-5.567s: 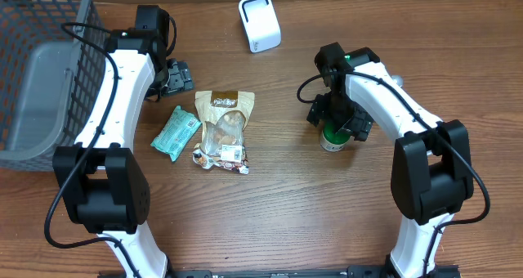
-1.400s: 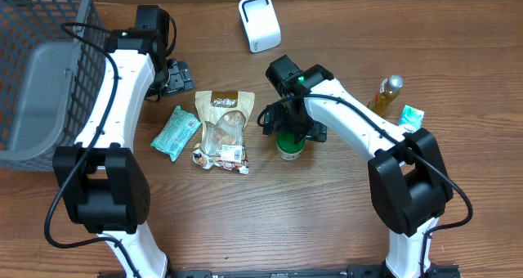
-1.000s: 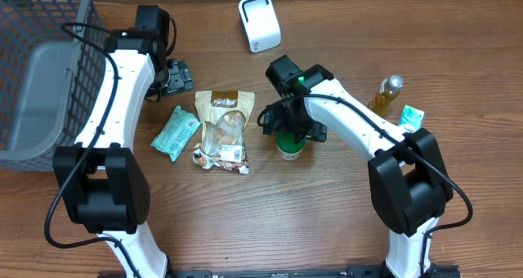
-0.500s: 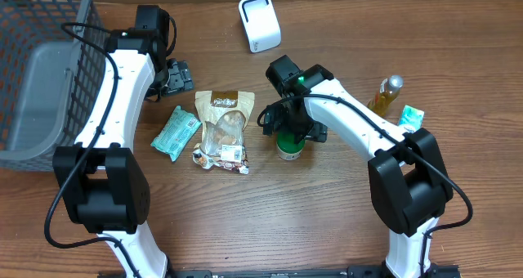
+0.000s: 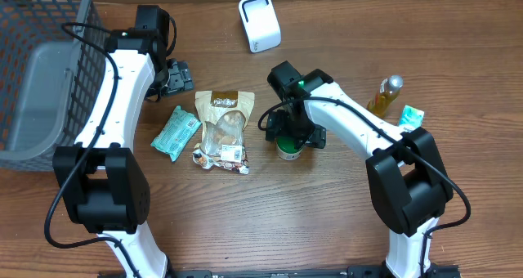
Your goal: Scan the item barcode
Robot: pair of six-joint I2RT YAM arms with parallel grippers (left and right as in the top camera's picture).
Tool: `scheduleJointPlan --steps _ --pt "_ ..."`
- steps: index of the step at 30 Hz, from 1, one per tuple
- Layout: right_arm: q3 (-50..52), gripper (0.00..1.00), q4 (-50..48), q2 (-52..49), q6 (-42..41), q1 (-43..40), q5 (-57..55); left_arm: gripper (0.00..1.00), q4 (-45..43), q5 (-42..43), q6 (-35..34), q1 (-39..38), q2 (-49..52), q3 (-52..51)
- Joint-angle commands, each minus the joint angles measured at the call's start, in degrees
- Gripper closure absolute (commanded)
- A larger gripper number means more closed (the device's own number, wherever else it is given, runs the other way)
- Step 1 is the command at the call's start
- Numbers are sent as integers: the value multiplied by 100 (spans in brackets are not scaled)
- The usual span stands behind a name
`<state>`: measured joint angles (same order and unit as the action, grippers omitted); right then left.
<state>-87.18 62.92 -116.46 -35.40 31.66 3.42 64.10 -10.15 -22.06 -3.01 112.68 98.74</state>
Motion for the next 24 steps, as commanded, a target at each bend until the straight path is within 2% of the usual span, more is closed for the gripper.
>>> scheduleJointPlan --steps 1,7,24 --pt "153 9 -136 127 -42 42 55 0 -4 -76 87 -7 44 109" --pt "162 15 -286 127 -153 42 -55 0 -2 -76 87 -7 44 109" --pt "166 17 -199 127 -365 59 -85 0 -4 -76 87 -7 44 109"
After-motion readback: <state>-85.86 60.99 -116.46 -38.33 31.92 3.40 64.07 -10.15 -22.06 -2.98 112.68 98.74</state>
